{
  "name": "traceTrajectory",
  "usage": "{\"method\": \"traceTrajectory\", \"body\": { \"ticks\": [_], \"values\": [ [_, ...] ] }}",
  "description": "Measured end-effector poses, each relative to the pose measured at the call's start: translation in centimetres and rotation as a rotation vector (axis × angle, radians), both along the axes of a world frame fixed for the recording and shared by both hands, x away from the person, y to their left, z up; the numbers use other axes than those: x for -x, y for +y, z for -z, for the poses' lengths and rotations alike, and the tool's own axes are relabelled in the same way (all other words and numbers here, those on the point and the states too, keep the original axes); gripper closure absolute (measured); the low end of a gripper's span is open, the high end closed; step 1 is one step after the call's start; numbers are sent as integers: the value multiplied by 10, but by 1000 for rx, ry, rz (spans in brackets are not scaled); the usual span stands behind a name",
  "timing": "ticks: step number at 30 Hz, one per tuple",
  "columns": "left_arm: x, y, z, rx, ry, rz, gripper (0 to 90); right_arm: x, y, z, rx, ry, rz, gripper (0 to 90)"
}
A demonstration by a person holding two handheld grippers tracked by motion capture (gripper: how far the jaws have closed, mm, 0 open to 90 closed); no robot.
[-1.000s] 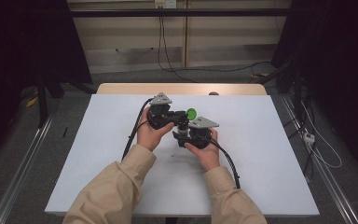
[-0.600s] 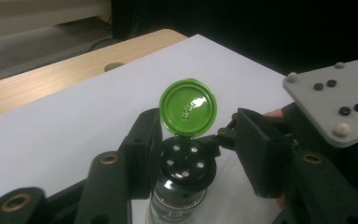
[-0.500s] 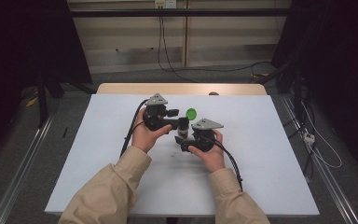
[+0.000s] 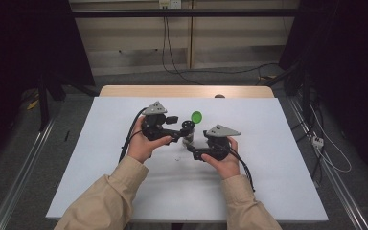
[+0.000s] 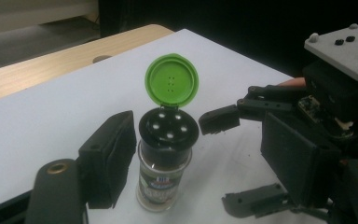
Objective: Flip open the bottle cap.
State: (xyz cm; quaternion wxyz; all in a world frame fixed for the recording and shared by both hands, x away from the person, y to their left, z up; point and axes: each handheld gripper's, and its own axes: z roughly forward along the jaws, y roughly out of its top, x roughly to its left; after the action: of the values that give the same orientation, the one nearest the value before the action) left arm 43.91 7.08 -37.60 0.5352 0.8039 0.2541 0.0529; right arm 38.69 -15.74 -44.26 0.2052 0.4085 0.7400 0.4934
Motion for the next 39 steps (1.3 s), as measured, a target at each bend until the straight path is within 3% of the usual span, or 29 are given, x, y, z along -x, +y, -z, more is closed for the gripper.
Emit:
{"method": "traceTrajectory", "body": {
  "ticks": [13,15,21,28,39],
  "values": [
    [11,30,12,-9,-2,-2,168,17,-14,-1,13,18,-8,139],
    [13,35,15,-10,1,-5,151,20,-17,-2,0,24,-3,139],
    [18,51,24,-12,22,-18,114,29,-25,-4,19,18,-12,135],
    [26,64,30,-32,16,-12,103,39,-35,-5,12,21,-10,135],
    [37,79,36,-26,21,-15,102,54,-51,-5,7,8,-3,136]
  ]
}}
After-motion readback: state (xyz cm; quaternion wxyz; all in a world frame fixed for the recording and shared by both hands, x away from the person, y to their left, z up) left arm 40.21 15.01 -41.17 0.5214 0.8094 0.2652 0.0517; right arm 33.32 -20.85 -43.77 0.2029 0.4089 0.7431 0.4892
